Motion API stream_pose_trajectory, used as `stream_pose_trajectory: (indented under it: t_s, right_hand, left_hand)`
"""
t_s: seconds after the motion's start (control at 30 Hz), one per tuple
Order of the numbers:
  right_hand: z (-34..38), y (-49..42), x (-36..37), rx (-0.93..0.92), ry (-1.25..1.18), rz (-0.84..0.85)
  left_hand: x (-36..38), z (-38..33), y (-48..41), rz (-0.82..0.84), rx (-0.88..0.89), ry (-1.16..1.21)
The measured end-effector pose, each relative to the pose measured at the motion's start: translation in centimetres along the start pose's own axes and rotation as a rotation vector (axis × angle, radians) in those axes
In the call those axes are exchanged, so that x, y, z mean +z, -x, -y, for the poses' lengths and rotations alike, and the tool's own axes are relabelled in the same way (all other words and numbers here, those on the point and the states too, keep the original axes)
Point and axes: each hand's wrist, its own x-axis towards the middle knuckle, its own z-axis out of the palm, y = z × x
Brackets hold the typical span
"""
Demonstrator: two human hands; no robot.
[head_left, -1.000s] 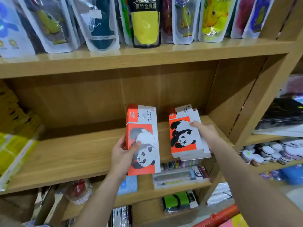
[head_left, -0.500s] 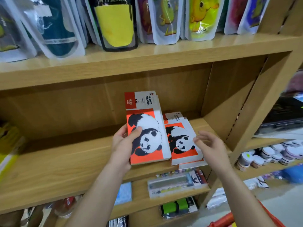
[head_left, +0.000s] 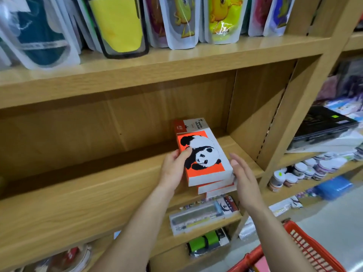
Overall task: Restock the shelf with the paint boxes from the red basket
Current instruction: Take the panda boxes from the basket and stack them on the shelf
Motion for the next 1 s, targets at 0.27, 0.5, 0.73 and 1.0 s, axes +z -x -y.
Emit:
stream_pose_trajectory:
  t_s: [0.27, 0.5, 0.73, 1.0]
  right_hand:
    - [-1.7, 2.2, -0.3, -0.197, -0.05, 0.077]
    - [-1.7, -1.2, -1.5, -0.145, -0.065, -0.038]
    - [-5.5, 1.0, -2.4, -0.087, 0.322, -0.312]
    - [-6.9, -1.2, -1.3, -0.125, 0.803, -0.083]
  left_hand:
    - [-0.4, 5.5, 2.6, 0.205, 0.024, -0.059]
    - [5.2, 4.0, 0.0, 0.232, 0.087, -0.045]
    - [8.8, 4.1, -4.3, 0.241, 0.077, -0.014]
    - [12.8, 2.3, -7.3, 0.271, 0.059, -0.073]
